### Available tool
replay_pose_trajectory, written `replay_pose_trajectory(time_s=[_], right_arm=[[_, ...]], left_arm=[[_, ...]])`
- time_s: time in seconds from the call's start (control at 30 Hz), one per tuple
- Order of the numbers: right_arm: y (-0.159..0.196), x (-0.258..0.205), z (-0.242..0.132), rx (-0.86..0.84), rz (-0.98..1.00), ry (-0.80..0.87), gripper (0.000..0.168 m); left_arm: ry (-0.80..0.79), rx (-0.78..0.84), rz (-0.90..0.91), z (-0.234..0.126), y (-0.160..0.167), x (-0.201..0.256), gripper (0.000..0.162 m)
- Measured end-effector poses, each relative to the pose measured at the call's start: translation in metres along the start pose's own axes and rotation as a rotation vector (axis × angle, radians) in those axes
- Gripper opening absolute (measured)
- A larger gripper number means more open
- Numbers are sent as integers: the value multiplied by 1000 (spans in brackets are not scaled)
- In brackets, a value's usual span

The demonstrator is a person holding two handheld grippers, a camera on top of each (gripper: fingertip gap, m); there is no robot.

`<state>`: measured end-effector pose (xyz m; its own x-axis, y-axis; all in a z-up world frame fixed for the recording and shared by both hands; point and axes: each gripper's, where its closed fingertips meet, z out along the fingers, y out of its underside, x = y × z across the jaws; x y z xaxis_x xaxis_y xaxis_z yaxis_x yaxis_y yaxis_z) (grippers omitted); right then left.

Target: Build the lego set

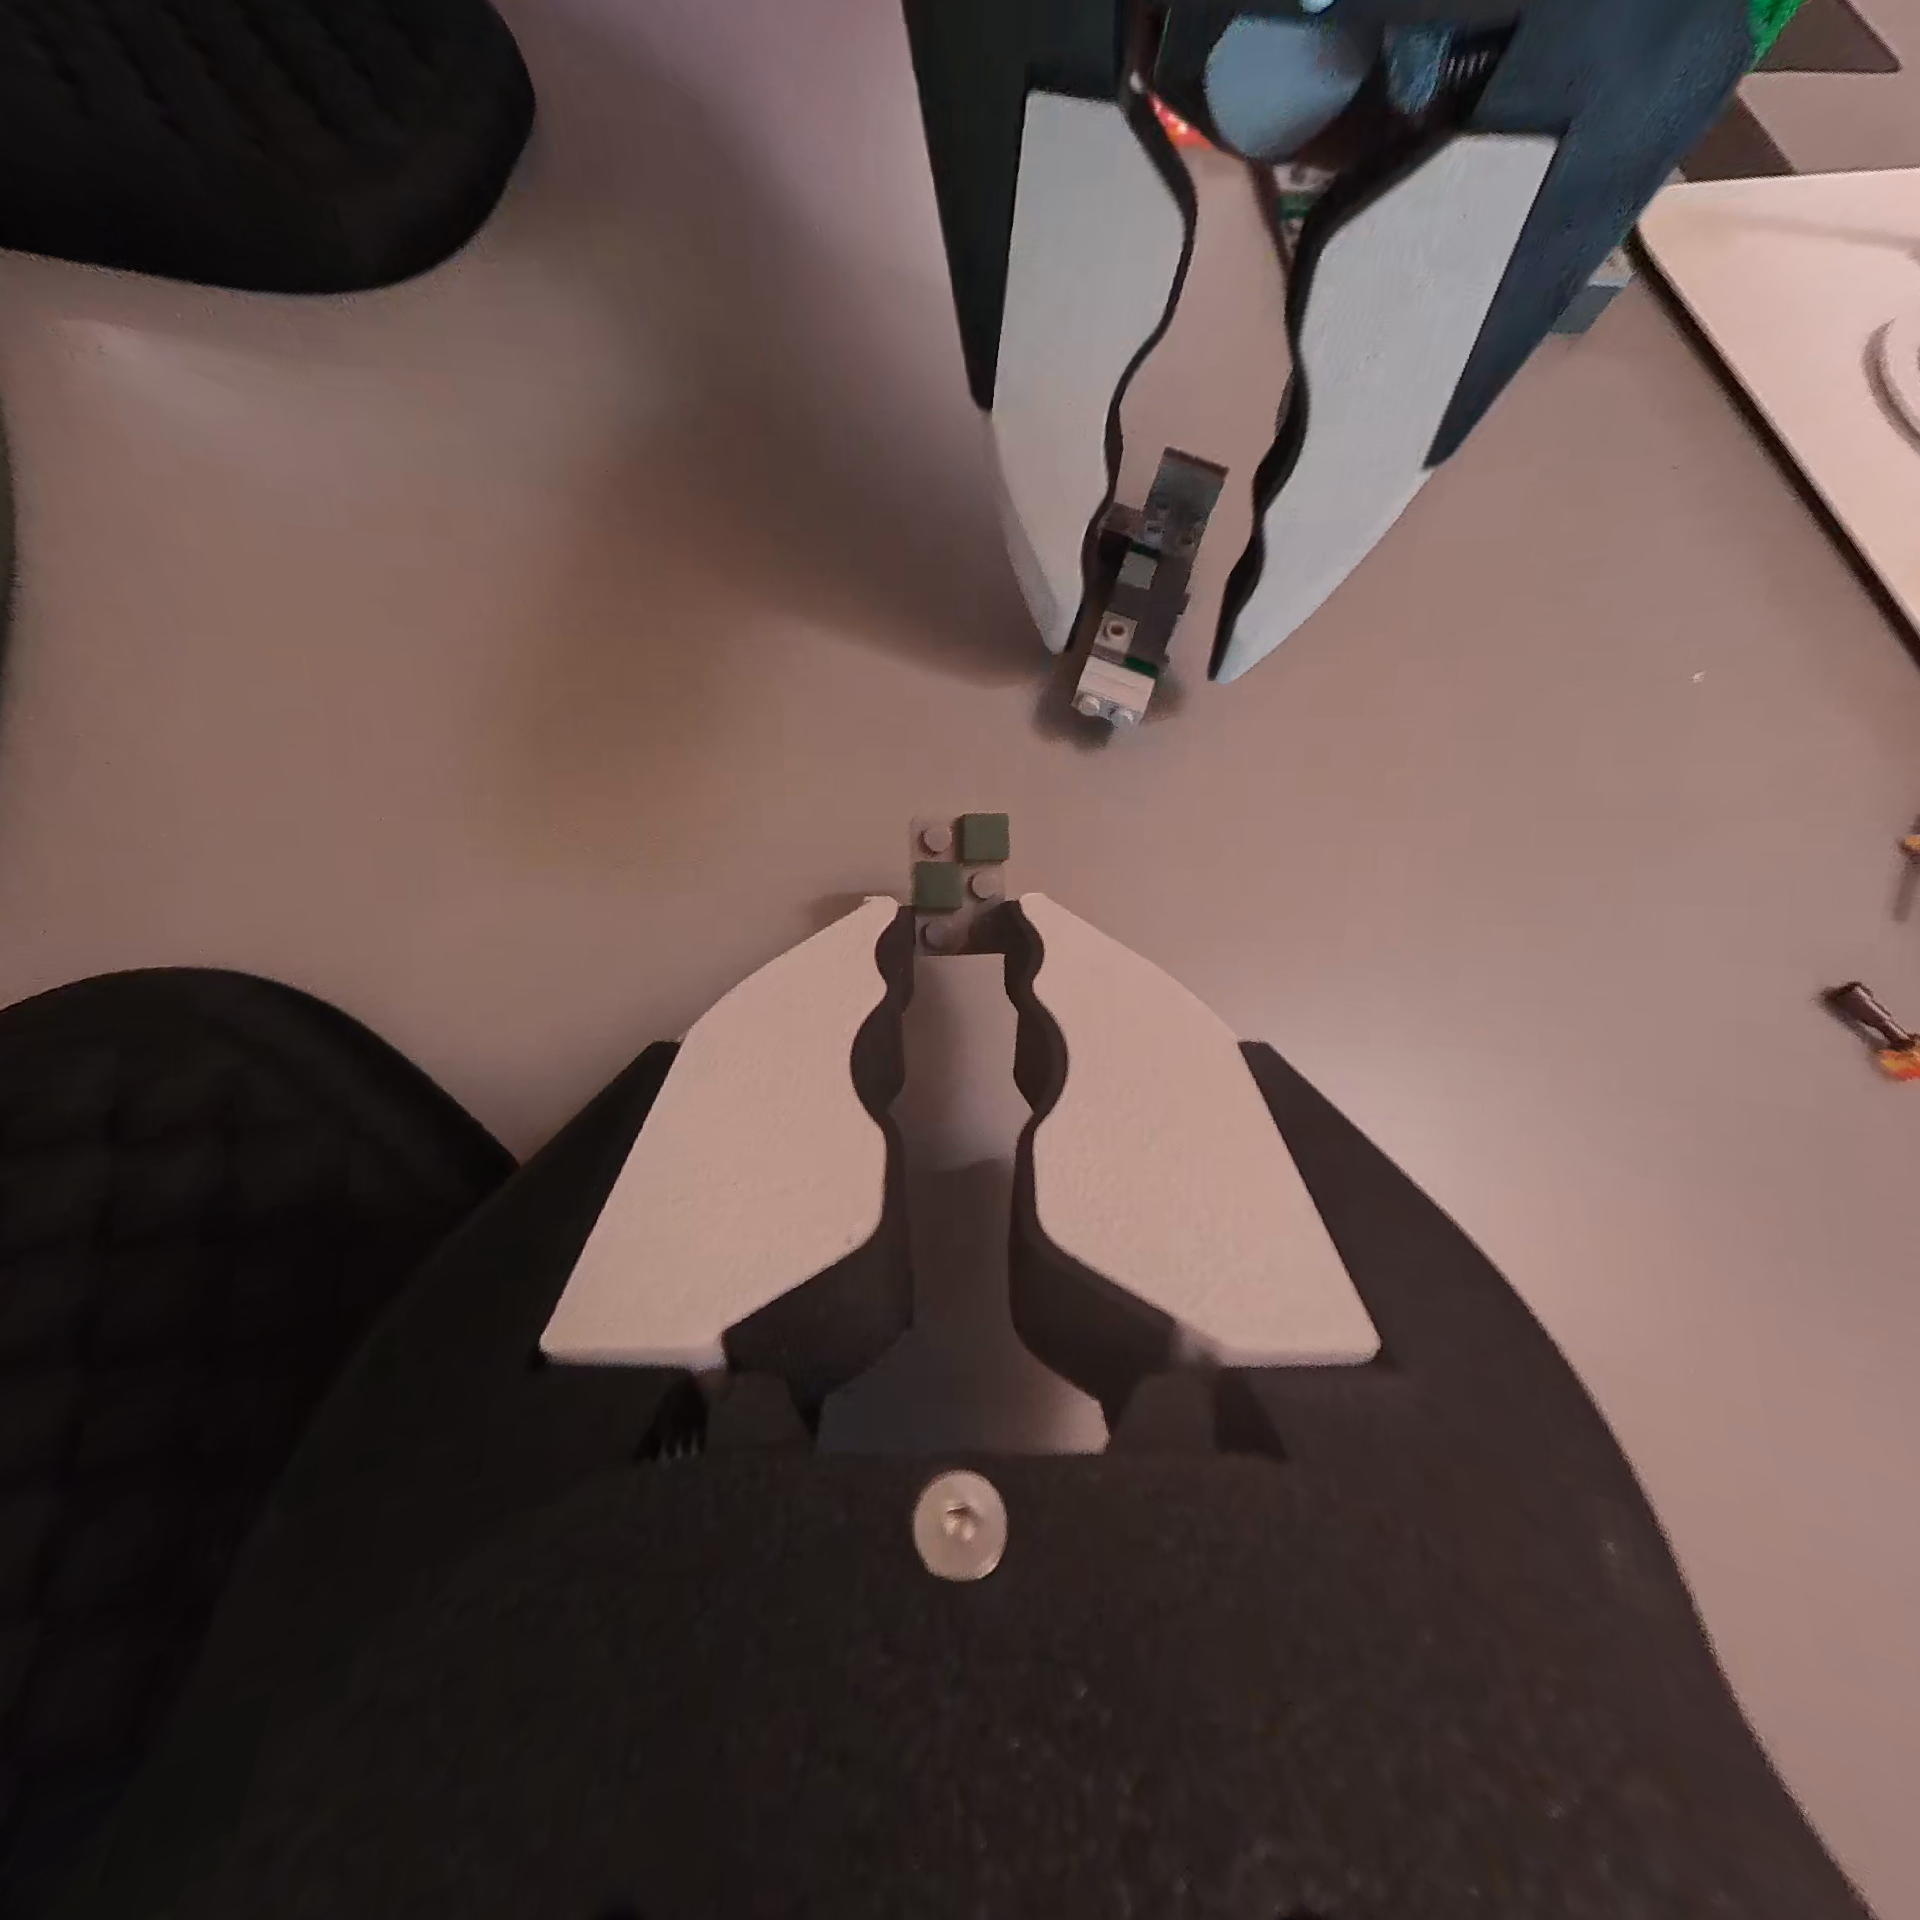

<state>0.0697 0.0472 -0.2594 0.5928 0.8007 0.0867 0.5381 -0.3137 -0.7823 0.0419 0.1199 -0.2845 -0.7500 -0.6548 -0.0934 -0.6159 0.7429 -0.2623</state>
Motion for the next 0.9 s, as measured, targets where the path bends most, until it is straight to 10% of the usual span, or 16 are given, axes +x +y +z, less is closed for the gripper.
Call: replay_pose_trajectory(time_s=[0.27,0.7,0.9], right_arm=[[1,6,-10,50,19,30,16],[-19,2,-17,153,25,51,16],[-23,-3,-7,157,30,34,16]], left_arm=[[10,-8,21,3,-9,3,18],[-31,1125,-461,-82,-38,28,18],[-183,1029,-472,-70,-12,39,18]])
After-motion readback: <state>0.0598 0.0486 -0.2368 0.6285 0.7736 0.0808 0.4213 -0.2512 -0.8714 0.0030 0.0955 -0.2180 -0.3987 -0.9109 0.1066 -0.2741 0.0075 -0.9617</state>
